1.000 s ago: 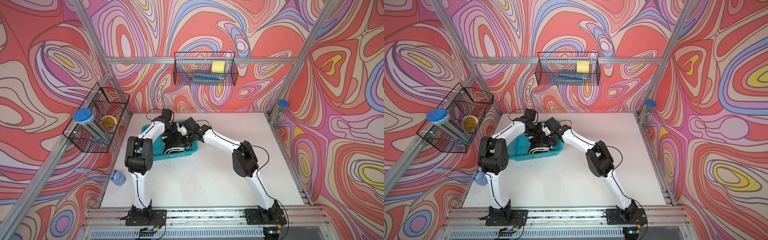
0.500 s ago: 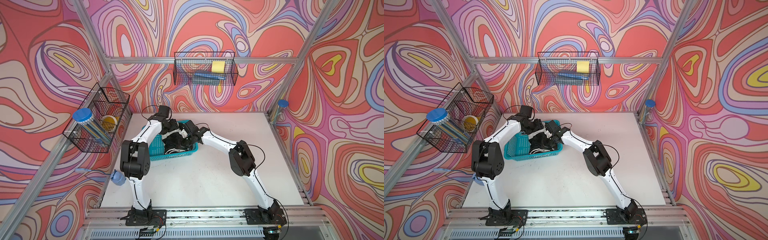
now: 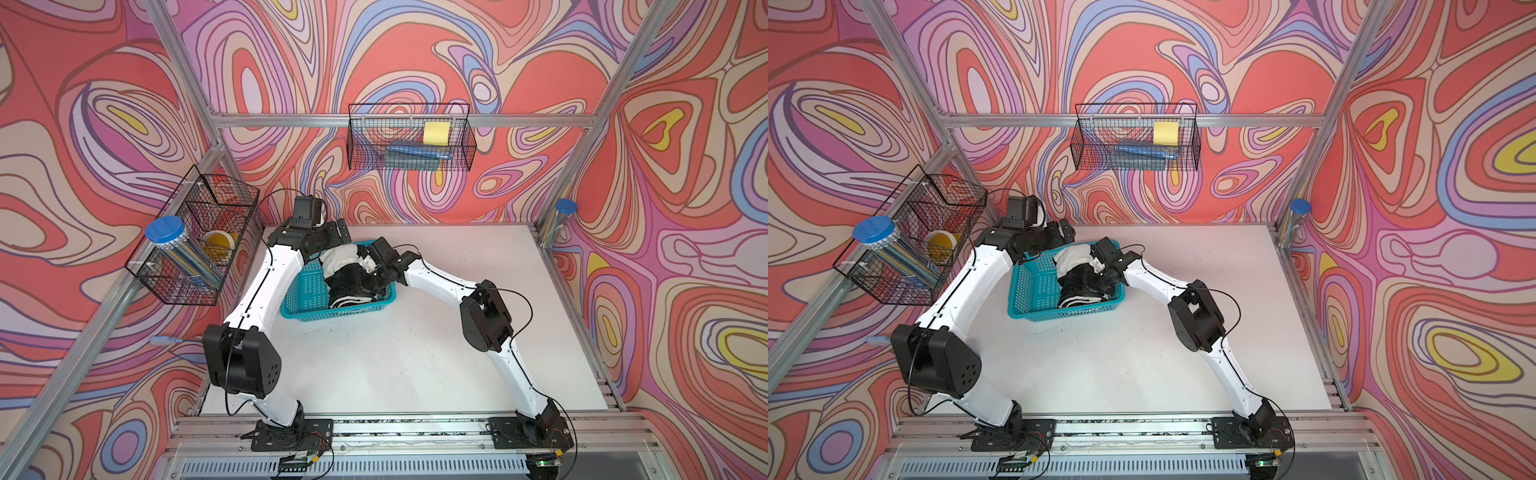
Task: Roll up the pillowcase
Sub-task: Place the pillowcase in the bin, then reset both arms
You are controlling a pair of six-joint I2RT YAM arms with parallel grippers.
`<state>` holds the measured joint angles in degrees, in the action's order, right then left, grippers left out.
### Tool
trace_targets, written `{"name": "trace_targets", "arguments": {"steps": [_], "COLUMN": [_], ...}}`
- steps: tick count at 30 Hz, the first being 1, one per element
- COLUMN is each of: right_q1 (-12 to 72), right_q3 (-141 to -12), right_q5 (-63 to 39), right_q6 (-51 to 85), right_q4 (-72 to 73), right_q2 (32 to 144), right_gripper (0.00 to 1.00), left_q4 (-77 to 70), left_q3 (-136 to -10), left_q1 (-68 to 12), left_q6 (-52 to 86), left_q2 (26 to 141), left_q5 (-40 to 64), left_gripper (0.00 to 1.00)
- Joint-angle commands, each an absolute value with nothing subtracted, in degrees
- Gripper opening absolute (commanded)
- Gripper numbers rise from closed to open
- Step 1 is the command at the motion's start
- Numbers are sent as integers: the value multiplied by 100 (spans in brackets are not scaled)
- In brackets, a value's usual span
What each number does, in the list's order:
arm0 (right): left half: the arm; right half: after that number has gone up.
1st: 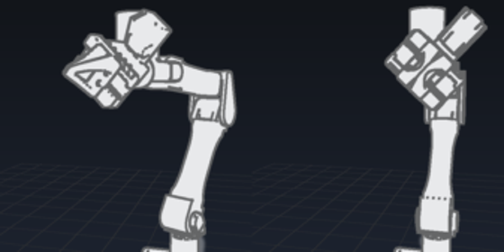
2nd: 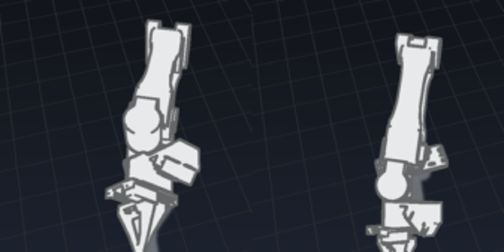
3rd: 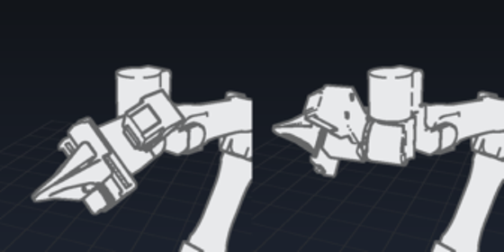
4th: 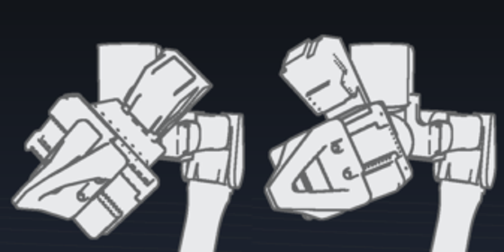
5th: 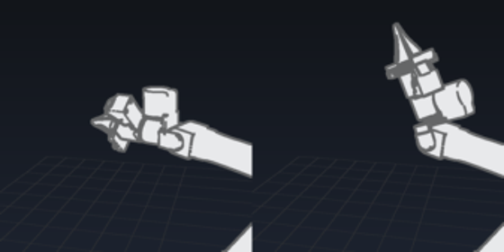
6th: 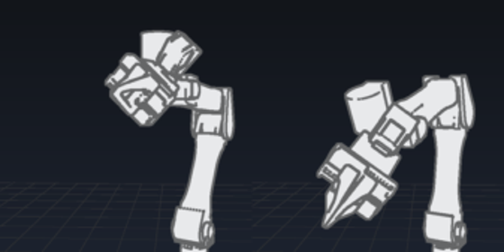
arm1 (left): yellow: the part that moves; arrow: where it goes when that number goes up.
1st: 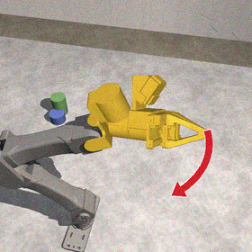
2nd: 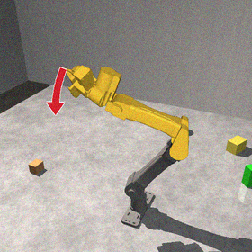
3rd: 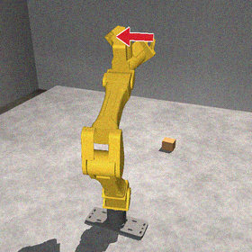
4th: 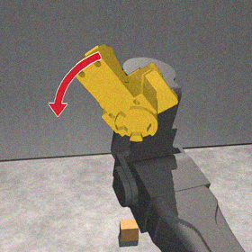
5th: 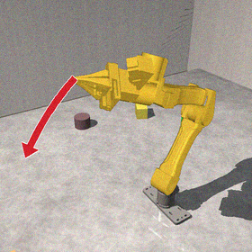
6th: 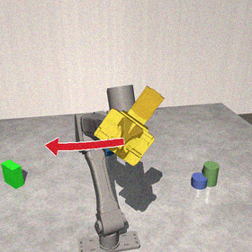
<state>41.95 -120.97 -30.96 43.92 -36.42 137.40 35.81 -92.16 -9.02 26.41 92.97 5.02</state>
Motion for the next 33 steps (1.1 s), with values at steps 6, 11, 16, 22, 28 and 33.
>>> {"name": "trace_targets", "arguments": {"steps": [6,11,16,22,28,33], "right_q1": [4025,3320,2262,2080,676,-95], "right_q3": [-12581,-12085,-11717,-9427,-7407,-6477], "right_q5": [-2694,-1516,811,1919,-237,-595], "right_q6": [4030,3289,1940,-1175,-495,-116], "right_q4": [-4417,-5085,-5395,-3378,-1750,-631], "right_q2": [12821,11771,10855,10187,9273,8890], "right_gripper": [46,98,98,98,98,98], "left_q4": [3936,4094,2865,502,-2120,-2999], "left_q3": [-8897,-8626,-7172,-4971,-3150,-2396], "left_q1": [-1559,-1727,-1560,-540,-354,-330], "left_q6": [1706,1586,1598,1947,1104,329], "left_q2": [8566,8236,7355,6860,6819,7353], "left_q5": [-89,-239,-857,-535,-1434,-1538], "left_gripper": [99,99,99,99,99,99]}}
